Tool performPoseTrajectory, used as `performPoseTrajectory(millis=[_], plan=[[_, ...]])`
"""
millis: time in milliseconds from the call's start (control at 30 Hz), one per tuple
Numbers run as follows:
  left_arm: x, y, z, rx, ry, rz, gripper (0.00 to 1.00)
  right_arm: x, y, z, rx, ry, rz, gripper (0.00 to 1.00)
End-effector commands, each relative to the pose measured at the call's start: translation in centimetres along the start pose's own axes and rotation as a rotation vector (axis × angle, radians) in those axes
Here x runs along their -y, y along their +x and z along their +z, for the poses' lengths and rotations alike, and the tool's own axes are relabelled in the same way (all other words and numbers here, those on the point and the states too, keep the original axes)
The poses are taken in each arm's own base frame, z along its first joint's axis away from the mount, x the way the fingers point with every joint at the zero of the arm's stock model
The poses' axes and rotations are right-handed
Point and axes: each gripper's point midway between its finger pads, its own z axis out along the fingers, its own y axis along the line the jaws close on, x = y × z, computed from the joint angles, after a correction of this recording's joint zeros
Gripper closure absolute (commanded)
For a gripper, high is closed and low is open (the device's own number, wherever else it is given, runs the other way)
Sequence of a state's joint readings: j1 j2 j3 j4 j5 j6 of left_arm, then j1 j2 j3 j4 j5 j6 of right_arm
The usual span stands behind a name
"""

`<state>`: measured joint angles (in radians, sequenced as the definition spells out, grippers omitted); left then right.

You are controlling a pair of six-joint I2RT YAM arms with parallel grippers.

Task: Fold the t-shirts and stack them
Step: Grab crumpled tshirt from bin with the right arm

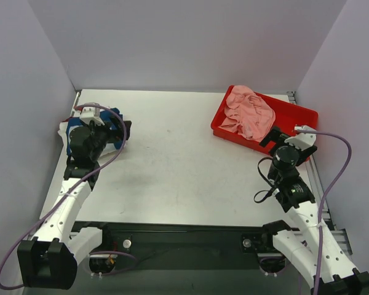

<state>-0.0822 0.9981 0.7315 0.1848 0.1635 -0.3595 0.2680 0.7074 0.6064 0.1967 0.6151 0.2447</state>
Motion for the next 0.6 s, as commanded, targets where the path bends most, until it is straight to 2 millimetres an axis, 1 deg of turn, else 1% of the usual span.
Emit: performPoseTrajectory(millis=[0,200,300,367,400,433,500,533,567], plan=[[-0.1,-2.7,-0.3,0.085,-0.026,0.016,0.03,0.6,-1.8,-0.1,0.052,0.040,0.063,0.00],[-0.4,-2.6,-0.6,0.110,-0.039,0.013,0.03,0.7,-2.2,-0.4,0.066,0.036,0.083,0.00],[-0.7,-2.3,-0.6,0.111,-0.044,0.013,0.03,0.8,-2.6,-0.5,0.070,0.034,0.073,0.00],[-0.7,-2.3,-0.5,0.112,-0.045,0.012,0.03,0.4,-3.0,-0.4,0.060,0.025,0.054,0.00],[-0.9,-2.0,-0.3,0.099,-0.055,0.009,0.03,0.3,-3.1,-0.2,0.052,0.025,0.040,0.00],[-1.3,-1.9,-0.2,0.097,-0.075,0.012,0.03,-0.5,-3.3,0.3,0.023,0.002,0.015,0.00],[-2.0,-1.3,0.1,0.065,-0.109,0.016,0.03,-1.4,-3.4,1.2,-0.024,-0.022,-0.006,0.00],[-2.5,-1.3,0.1,0.060,-0.132,0.024,0.03,-2.2,-3.0,2.3,-0.090,-0.043,-0.018,0.00],[-2.7,-0.6,0.3,0.028,-0.143,0.024,0.03,-2.9,-3.0,2.9,-0.120,-0.072,-0.017,0.00]])
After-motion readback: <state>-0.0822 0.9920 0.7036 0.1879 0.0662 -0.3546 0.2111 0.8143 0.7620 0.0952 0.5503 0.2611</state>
